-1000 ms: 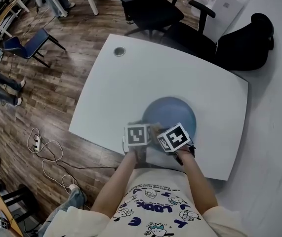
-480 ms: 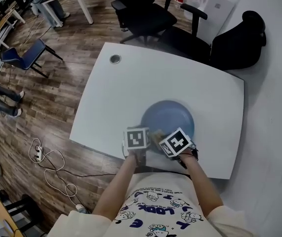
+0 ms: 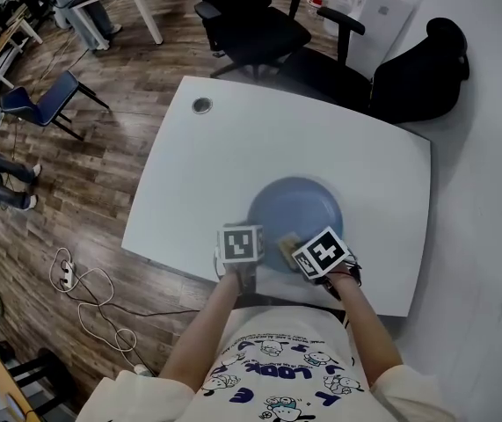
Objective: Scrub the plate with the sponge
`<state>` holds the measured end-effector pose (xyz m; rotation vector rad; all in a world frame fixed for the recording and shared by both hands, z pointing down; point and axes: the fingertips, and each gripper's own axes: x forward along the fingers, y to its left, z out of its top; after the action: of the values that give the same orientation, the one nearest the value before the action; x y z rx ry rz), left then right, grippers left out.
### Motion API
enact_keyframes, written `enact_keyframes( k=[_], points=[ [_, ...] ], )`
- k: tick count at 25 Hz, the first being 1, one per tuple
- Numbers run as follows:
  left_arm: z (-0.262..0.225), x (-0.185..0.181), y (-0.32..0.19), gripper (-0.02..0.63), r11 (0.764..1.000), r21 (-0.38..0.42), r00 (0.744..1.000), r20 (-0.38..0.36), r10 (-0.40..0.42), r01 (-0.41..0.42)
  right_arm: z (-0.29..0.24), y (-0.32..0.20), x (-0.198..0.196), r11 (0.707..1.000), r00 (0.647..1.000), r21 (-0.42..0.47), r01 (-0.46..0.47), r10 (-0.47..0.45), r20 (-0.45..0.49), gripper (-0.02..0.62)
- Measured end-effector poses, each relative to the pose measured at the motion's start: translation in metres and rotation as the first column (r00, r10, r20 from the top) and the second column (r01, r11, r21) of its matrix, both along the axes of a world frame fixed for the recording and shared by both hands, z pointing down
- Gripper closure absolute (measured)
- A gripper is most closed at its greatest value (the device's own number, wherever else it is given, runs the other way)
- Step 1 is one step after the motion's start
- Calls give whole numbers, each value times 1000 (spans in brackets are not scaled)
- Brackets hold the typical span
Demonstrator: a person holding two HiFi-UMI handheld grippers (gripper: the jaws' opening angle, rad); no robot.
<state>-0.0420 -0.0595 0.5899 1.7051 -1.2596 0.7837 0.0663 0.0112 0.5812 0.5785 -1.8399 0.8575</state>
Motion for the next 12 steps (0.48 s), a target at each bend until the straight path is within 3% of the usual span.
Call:
enact_keyframes(
  k=[12],
  points=[
    [0, 3, -1, 558, 1000, -2, 1000, -2, 11, -11, 0, -4, 25, 1000, 1000, -25, -20, 19, -17, 549]
  ],
)
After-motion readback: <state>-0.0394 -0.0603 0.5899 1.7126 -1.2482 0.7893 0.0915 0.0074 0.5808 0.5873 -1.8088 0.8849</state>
